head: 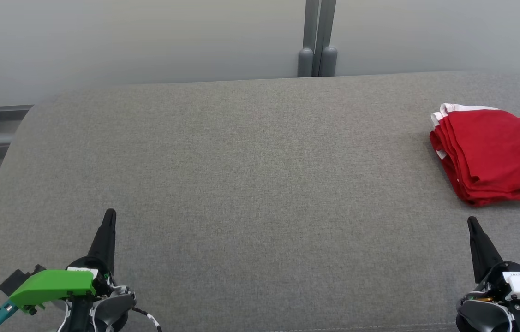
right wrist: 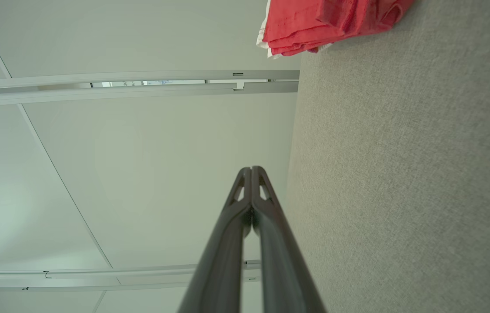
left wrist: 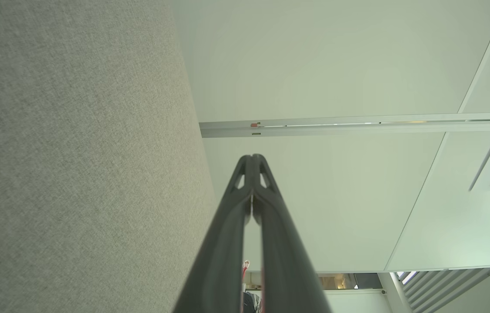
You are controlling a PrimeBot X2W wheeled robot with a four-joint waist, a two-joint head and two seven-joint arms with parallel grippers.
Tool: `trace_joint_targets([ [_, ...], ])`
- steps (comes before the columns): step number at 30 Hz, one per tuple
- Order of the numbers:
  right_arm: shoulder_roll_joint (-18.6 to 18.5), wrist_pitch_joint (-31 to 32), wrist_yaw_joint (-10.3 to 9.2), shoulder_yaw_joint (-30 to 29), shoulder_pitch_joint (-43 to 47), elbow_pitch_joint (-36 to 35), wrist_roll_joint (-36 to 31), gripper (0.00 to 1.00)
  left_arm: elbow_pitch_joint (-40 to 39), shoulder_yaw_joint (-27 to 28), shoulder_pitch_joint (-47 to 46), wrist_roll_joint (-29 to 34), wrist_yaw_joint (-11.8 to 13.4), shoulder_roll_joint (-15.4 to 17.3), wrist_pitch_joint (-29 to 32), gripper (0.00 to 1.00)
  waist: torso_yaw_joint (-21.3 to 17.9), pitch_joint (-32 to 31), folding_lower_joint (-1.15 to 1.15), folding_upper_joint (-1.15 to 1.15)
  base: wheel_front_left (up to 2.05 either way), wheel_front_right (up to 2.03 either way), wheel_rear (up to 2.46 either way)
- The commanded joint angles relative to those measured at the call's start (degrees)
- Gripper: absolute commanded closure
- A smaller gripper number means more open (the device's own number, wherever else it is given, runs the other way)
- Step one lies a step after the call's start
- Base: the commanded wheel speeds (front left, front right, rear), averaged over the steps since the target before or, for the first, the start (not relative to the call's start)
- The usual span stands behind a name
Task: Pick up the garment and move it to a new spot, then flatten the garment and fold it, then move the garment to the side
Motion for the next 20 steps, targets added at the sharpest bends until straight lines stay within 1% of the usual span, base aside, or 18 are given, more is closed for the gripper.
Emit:
trace_joint_targets([
  [1,-0.24,0.14,0.02,-0.11,0.47,-0.27,0.21,1.00,-0.15,0.20,-0.63,-0.26,-0.29,0.04,0.15,1.00,0.00,0.00,0.00,0.00,0.00,0.00,0.00],
  [20,-0.24,0.14,0.02,-0.11,0.47,-0.27,0.22,1.00,-0.15,0.20,-0.63,-0.26,-0.29,0.04,0.15,1.00,0.00,0.00,0.00,0.00,0.00,0.00,0.00],
])
